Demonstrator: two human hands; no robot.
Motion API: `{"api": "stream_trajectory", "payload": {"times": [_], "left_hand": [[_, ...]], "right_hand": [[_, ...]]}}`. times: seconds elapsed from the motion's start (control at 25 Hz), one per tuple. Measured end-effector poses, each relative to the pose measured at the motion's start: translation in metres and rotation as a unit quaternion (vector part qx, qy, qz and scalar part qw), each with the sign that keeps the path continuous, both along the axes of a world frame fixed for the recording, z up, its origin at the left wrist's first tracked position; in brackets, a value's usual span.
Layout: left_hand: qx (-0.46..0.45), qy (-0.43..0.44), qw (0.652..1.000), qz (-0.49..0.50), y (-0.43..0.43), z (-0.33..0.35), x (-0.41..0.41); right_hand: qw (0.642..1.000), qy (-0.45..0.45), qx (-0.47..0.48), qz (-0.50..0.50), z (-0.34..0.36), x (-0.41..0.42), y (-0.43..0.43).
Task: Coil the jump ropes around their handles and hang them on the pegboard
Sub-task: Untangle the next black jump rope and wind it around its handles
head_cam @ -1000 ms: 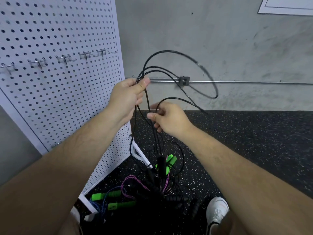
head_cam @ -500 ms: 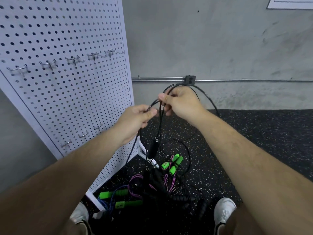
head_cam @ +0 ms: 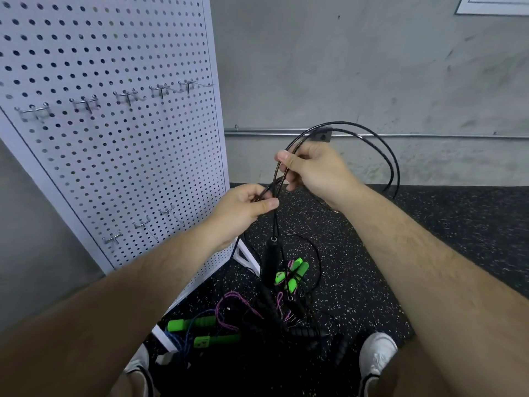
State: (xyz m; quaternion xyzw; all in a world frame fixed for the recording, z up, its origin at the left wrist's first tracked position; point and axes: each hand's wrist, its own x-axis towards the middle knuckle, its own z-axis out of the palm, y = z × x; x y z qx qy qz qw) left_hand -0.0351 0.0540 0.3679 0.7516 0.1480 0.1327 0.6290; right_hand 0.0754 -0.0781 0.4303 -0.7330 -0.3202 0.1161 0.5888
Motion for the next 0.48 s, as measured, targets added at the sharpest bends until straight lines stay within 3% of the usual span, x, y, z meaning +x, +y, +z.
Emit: {"api": "stream_trajectory", "payload": {"times": [0.24,0.48], "left_hand": [[-0.006,-0.033,0.999,0.026,0.004,0.023,0.001],[-0.046,-0.104,0.993,0.039,0.011,0.039,0.007]], "right_hand": [[0.985,-0.096,-0.144,0.010,-0.001,-0.005,-0.012],[0.968,-0.111,-0.216,0.061,-0.024,-0.023,0.009]]}}
